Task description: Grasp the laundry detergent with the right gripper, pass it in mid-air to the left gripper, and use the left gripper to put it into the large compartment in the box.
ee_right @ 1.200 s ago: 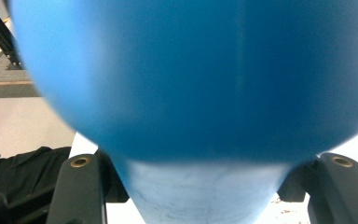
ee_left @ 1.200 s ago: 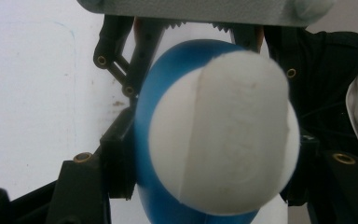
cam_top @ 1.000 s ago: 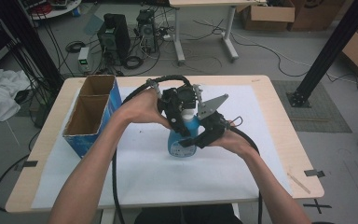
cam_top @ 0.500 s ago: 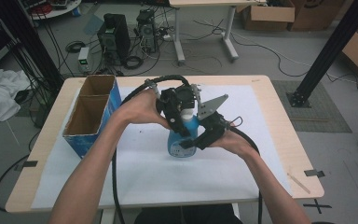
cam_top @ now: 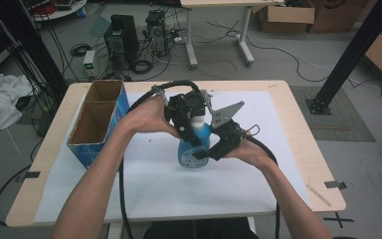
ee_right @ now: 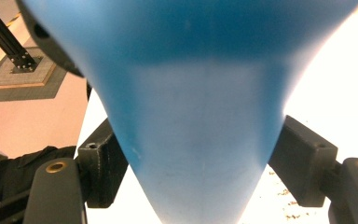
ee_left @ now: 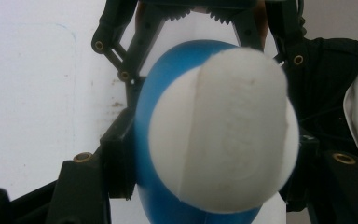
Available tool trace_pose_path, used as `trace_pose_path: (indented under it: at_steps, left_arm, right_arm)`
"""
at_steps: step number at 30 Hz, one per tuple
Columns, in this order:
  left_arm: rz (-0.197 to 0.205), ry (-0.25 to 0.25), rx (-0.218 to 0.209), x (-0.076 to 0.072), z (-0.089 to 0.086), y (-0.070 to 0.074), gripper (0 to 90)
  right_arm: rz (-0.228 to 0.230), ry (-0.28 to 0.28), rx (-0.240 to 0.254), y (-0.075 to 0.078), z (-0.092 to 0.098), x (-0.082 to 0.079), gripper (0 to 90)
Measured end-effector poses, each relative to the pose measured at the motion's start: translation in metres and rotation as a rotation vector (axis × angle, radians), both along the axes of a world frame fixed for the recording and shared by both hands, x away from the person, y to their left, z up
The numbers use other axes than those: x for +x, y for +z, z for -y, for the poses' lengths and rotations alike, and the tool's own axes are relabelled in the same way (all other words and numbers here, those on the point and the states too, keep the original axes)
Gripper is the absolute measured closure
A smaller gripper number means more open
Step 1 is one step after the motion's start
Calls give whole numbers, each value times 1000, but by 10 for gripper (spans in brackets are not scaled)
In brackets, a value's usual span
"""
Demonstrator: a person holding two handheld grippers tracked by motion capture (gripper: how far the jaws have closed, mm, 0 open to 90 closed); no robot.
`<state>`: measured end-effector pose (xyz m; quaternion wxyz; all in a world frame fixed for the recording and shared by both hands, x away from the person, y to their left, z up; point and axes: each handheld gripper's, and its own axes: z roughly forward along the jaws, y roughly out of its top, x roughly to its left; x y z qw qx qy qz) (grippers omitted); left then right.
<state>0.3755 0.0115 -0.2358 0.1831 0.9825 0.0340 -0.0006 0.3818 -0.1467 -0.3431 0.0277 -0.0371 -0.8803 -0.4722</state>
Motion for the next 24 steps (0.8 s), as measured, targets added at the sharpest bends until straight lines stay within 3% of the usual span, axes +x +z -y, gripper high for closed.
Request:
trace_pose_path:
  at_steps: [5,11,15,24]
  left_arm:
    - [4,3,7,1,-3,1,381]
    - [-2,44,2,2,-8,4,381]
    - [3,82,-2,4,-13,9,381]
    - [10,203,38,10,-22,28,381]
  right_arm:
    - [1,-14,-2,1,2,-1,232]
    - [8,-56,-37,5,9,-1,172]
    - [29,-96,-124,9,14,-3,154]
    - [53,-181,-300,17,32,-6,151]
